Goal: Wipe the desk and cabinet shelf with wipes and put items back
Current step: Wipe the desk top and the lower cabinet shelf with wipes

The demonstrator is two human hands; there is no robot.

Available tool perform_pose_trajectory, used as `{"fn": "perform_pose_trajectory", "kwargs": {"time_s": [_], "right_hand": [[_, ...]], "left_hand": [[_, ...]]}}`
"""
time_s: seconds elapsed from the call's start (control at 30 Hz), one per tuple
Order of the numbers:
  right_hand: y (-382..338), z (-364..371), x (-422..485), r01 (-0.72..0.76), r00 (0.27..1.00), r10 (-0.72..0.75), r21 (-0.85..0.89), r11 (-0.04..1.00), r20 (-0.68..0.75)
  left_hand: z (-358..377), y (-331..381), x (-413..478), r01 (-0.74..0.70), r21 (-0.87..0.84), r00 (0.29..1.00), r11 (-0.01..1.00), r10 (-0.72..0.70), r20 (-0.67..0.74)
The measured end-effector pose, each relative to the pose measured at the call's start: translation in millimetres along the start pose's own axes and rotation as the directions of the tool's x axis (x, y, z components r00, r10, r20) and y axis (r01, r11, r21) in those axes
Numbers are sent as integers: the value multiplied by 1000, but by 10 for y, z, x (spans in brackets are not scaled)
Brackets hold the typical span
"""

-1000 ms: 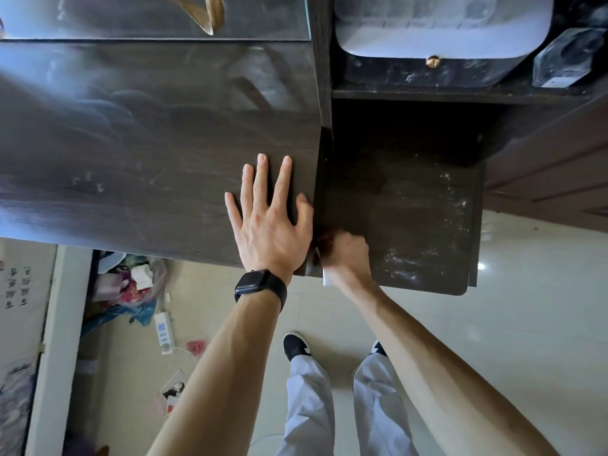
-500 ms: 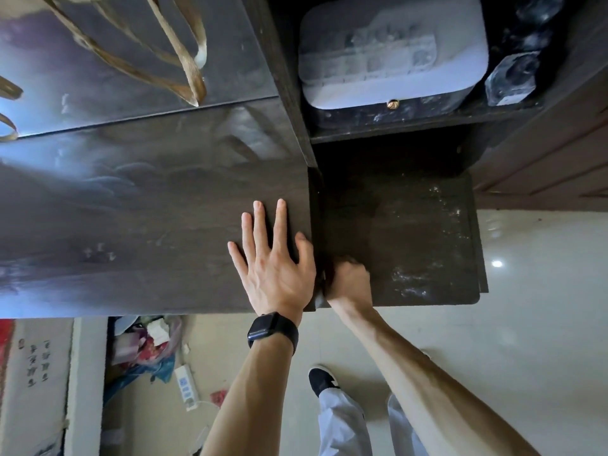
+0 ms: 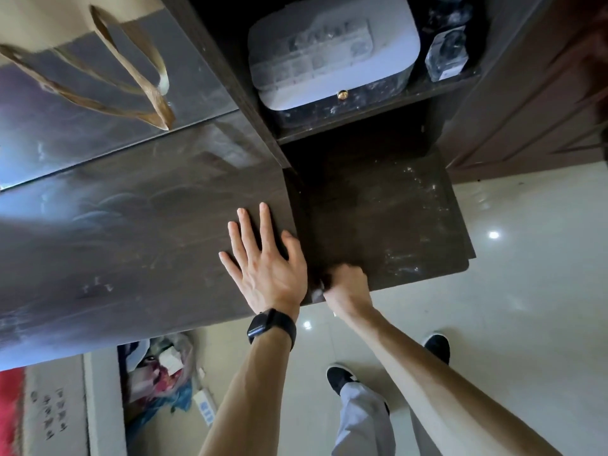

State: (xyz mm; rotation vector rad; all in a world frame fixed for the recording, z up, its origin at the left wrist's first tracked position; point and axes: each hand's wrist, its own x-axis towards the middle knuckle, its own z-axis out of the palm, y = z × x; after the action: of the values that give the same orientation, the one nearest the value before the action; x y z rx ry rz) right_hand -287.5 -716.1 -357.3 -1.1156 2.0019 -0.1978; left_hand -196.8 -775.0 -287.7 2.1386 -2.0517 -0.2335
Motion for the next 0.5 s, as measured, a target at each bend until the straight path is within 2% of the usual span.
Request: {"fn": "perform_pose_trajectory", "kwargs": {"time_s": [0.1,0.2,0.27,0.43,0.5], "right_hand": [[66,102,-56,-8,1000,8,64,998,-1],[-103,-72,203,34,998,-36,-47,998,-45],[-149,-115,295,54,995,-58,-46,997,-82],[229,84,-200,55,997,-62,119,991,55],[402,78,-412,105,994,-108,200,974,3]], "left_hand": [[-17,16,-5,5,-1,1000,1000,-5,25],[-8,14,3,-2,2,1000,1000,2,20],[4,3,4,-2,7,1000,1000,2,16],[-25,10,2,5,6,999,1000,-5,32],[-48,-2,4,3,0,999,1000,-3,42]]}}
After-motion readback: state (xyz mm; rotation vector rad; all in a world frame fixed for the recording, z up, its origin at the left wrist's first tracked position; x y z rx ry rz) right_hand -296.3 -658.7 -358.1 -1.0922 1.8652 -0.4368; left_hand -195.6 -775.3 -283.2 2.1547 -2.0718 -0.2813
